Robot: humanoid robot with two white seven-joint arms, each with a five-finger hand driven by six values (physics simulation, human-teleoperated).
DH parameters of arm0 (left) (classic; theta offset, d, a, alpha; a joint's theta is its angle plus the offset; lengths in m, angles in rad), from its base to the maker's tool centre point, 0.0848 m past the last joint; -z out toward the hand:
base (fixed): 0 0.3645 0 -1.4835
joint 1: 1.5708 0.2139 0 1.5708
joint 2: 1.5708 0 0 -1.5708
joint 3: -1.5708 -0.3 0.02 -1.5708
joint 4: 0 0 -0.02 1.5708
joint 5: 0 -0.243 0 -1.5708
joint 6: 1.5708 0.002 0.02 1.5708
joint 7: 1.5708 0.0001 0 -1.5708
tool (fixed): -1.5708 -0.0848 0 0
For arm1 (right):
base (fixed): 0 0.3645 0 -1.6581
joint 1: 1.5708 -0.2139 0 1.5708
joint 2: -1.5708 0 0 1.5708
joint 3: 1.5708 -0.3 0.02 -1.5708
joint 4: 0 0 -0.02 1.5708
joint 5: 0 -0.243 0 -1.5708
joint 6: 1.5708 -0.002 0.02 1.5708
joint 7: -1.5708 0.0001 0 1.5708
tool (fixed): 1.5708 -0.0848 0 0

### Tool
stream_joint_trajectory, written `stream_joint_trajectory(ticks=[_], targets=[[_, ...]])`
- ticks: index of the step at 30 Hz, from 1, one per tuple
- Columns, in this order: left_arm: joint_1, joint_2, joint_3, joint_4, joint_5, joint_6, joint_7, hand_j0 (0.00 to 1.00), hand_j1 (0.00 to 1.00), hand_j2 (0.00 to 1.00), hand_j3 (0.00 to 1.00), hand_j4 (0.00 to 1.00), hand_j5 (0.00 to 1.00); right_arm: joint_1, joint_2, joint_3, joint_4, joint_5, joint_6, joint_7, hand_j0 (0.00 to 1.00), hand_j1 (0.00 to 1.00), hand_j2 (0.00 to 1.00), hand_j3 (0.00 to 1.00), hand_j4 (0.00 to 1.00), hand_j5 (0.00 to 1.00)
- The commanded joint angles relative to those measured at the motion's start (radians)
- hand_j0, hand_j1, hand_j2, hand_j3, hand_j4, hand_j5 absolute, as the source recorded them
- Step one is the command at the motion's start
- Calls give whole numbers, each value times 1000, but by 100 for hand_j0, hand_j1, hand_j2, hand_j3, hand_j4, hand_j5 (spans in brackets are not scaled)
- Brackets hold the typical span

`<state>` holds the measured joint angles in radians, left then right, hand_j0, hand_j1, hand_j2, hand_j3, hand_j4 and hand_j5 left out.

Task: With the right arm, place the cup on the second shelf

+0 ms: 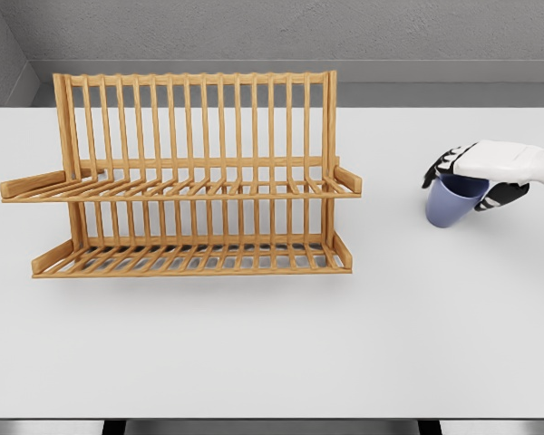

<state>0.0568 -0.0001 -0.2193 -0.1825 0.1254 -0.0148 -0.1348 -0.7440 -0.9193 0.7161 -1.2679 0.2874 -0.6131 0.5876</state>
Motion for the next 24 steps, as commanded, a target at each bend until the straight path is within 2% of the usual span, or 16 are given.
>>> stream_joint_trajectory(ticks=[1, 16, 19, 24], targets=[[0, 0, 0, 0, 0, -1, 0, 100, 100, 100, 100, 100, 100, -3, -1, -4, -2, -5, 2, 1, 66, 66, 66, 66, 66, 66], [0, 0, 0, 0, 0, -1, 0, 100, 100, 100, 100, 100, 100, -43, -3, -15, -19, -5, 2, 1, 65, 65, 65, 65, 65, 65], [0, 0, 0, 0, 0, 1, 0, 100, 100, 100, 100, 100, 100, -72, -4, -18, -21, -7, 2, 1, 64, 64, 64, 64, 64, 64], [0, 0, 0, 0, 0, 1, 0, 100, 100, 100, 100, 100, 100, -77, -3, -95, -22, -8, 2, 23, 64, 64, 64, 64, 64, 64]])
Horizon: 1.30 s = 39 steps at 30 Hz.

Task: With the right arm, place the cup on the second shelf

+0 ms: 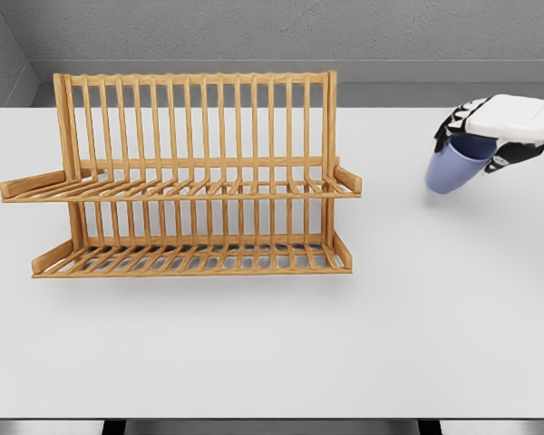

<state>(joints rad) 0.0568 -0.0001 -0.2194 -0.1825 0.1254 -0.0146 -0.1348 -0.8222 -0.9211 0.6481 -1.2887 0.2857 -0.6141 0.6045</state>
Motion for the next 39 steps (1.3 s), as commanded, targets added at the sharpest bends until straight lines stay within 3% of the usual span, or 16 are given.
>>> stream_joint_trajectory(ticks=[1, 8, 11, 14, 23, 30, 39], targets=[[0, 0, 0, 0, 0, 1, 0, 100, 100, 100, 100, 100, 100, 0, -1, -27, -1, -7, 3, 6, 64, 64, 64, 64, 64, 64], [2, 0, 0, 0, 0, -1, 0, 100, 100, 100, 100, 100, 100, -2, -1, -71, -3, -8, 3, 6, 60, 60, 60, 60, 60, 60], [0, 0, 0, 0, 0, -1, 0, 100, 100, 100, 100, 100, 100, -2, -4, -73, -75, -11, 3, 6, 60, 60, 60, 60, 60, 60], [0, 0, 0, 0, 0, -1, 0, 100, 100, 100, 100, 100, 100, -3, -2, -113, -84, -13, 3, 6, 60, 60, 60, 60, 60, 60], [0, 0, 0, 0, 0, 1, 0, 100, 100, 100, 100, 100, 100, -5, -2, -114, -248, -10, 3, 6, 59, 59, 59, 59, 59, 59], [0, 0, 0, 0, 0, -1, 0, 100, 100, 100, 100, 100, 100, -6, 2, -114, -313, -10, 3, 6, 59, 59, 59, 59, 59, 59], [0, 0, 0, 0, 0, 1, 0, 100, 100, 100, 100, 100, 100, -18, 60, -111, -377, -8, 3, 6, 59, 59, 59, 59, 59, 59]])
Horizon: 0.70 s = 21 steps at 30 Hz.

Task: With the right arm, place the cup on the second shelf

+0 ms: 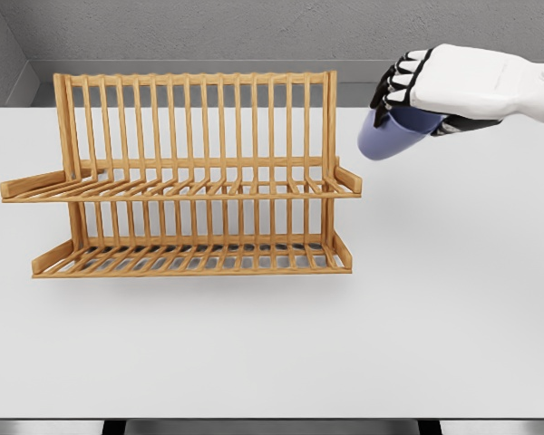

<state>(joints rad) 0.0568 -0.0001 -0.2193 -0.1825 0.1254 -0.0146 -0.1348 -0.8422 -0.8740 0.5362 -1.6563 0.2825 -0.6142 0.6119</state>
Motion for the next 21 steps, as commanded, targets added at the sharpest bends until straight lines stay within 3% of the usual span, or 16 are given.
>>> stream_joint_trajectory(ticks=[1, 10, 21], targets=[[0, 0, 0, 0, 0, -1, 0, 100, 100, 100, 100, 100, 100, 0, 23, 1, -10, -5, 3, -1, 59, 59, 59, 59, 59, 59], [0, 0, 0, 0, 0, 1, 0, 100, 100, 100, 100, 100, 100, -2, 49, 13, -94, -5, 3, -1, 59, 59, 59, 59, 59, 59], [0, 0, 0, 0, 0, 1, 0, 100, 100, 100, 100, 100, 100, -3, 64, 93, -96, -2, 3, -1, 59, 59, 59, 59, 59, 59]])
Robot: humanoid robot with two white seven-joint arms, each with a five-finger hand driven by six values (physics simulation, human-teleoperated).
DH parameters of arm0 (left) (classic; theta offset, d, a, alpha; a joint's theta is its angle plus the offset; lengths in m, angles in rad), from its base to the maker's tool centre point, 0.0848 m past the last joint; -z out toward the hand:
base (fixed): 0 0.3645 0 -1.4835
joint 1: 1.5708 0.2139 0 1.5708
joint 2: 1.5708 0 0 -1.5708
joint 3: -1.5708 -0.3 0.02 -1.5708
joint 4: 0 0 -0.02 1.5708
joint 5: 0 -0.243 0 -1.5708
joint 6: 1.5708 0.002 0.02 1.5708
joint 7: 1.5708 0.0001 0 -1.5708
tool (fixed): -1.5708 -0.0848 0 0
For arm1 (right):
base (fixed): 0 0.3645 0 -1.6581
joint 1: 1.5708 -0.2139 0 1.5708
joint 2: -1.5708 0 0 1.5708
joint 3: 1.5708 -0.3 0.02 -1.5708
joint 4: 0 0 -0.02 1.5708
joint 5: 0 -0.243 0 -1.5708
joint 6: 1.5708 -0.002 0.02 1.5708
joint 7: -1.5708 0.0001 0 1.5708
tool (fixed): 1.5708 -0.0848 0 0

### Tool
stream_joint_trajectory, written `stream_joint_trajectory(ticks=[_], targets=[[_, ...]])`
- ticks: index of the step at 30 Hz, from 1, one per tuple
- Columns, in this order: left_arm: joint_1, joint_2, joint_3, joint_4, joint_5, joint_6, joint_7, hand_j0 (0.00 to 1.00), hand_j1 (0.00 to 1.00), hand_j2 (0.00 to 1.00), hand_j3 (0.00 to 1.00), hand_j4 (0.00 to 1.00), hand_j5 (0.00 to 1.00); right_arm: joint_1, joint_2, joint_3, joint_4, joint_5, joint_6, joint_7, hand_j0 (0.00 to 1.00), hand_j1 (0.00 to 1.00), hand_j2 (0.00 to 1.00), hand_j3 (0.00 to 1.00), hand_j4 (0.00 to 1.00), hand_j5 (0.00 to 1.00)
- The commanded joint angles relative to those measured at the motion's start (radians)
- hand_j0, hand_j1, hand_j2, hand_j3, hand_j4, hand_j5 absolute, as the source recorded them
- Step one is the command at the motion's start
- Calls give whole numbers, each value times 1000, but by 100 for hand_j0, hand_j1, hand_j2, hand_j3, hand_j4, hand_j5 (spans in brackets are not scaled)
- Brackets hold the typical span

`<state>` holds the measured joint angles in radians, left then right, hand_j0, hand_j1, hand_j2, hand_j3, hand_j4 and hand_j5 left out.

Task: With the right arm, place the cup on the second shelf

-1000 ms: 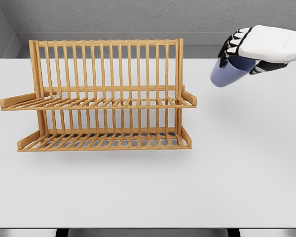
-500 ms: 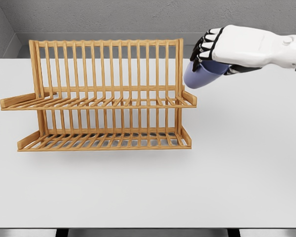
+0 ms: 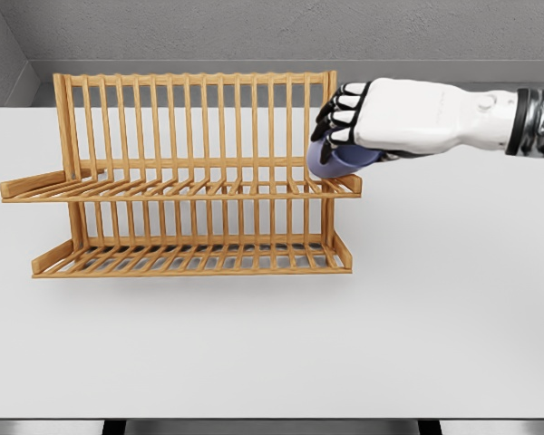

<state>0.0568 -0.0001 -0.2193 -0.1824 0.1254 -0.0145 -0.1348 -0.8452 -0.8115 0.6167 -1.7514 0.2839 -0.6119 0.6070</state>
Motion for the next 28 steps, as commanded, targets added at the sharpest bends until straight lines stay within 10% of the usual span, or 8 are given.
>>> stream_joint_trajectory(ticks=[1, 6, 8, 18, 23, 28], targets=[[0, 0, 0, 0, 0, -1, 0, 100, 100, 100, 100, 100, 100, 0, 2, 20, -2, -3, 1, 4, 59, 59, 59, 59, 59, 59], [0, 0, 0, 0, 0, -1, 0, 100, 100, 100, 100, 100, 100, 0, 6, 55, 0, -2, 1, 4, 62, 62, 62, 62, 62, 62], [0, 0, 0, 0, 0, 1, 0, 100, 100, 100, 100, 100, 100, 0, 5, 60, 0, -3, 1, 4, 100, 100, 100, 100, 100, 100], [0, 0, 0, 0, 0, 1, 0, 100, 100, 100, 100, 100, 100, 0, -37, -166, 96, -8, 1, 4, 100, 100, 100, 100, 100, 100], [0, 0, 0, 0, 0, 1, 0, 100, 100, 100, 100, 100, 100, 296, -52, -466, 296, -8, 1, 4, 100, 100, 100, 100, 100, 100], [2, 0, 0, 0, 0, -1, 0, 100, 100, 100, 100, 100, 100, 488, 160, -661, 296, -5, 1, 4, 100, 100, 100, 100, 100, 100]])
